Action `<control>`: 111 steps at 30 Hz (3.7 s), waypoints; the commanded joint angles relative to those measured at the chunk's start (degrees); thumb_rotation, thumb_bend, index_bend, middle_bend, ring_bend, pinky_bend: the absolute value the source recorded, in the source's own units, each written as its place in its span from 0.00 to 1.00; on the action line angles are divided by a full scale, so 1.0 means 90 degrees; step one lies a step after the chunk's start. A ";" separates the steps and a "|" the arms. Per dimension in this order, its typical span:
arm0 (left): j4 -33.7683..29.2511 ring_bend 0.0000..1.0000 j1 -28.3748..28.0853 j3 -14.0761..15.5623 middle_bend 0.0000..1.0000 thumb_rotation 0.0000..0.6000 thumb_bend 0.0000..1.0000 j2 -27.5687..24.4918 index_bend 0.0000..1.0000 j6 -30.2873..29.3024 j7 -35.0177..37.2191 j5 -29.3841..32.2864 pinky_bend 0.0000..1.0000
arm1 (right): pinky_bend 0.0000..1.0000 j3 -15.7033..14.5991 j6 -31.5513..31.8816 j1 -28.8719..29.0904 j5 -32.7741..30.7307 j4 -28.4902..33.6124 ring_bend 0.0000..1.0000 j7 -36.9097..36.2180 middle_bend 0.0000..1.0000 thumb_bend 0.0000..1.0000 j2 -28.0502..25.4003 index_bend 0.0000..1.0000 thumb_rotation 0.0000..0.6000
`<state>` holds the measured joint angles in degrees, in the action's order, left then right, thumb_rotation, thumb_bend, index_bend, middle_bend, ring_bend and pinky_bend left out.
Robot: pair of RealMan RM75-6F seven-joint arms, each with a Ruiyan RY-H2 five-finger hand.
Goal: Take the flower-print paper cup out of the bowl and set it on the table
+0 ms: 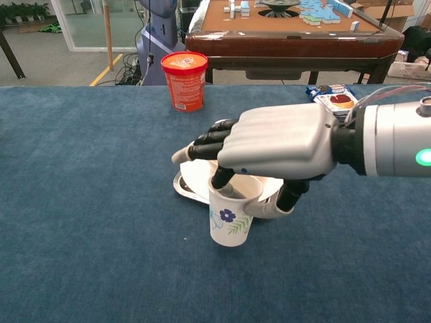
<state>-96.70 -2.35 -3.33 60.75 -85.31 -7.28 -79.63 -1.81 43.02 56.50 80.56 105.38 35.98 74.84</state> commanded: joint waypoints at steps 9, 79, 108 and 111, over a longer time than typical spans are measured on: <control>-0.0020 0.31 0.0005 -0.0004 0.43 1.00 0.14 -0.0016 0.42 0.0001 0.0005 0.0015 0.48 | 0.02 -0.0059 -0.0096 -0.0045 -0.0323 -0.0107 0.00 0.0464 0.01 0.51 0.0160 0.59 1.00; -0.0073 0.31 0.0037 0.0039 0.43 1.00 0.14 0.0021 0.42 -0.0183 -0.0099 -0.0240 0.48 | 0.33 -0.0489 0.3364 -0.2620 -0.1404 0.1724 0.22 0.0463 0.34 0.18 -0.2184 0.53 1.00; -0.0037 0.31 -0.0013 0.0093 0.43 1.00 0.14 0.0138 0.42 -0.0097 -0.0220 -0.0347 0.48 | 0.33 -0.0253 0.4133 -0.4431 -0.1055 0.0605 0.24 -0.1419 0.38 0.19 -0.2189 0.56 1.00; -0.0032 0.31 -0.0015 0.0100 0.43 1.00 0.14 0.0142 0.42 -0.0090 -0.0219 -0.0352 0.48 | 0.33 -0.0211 0.3995 -0.4443 -0.1103 0.0575 0.24 -0.1420 0.38 0.19 -0.2169 0.56 1.00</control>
<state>-97.00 -2.49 -2.43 62.03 -86.12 -9.25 -82.80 -3.91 79.27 16.60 70.83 110.73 23.26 55.26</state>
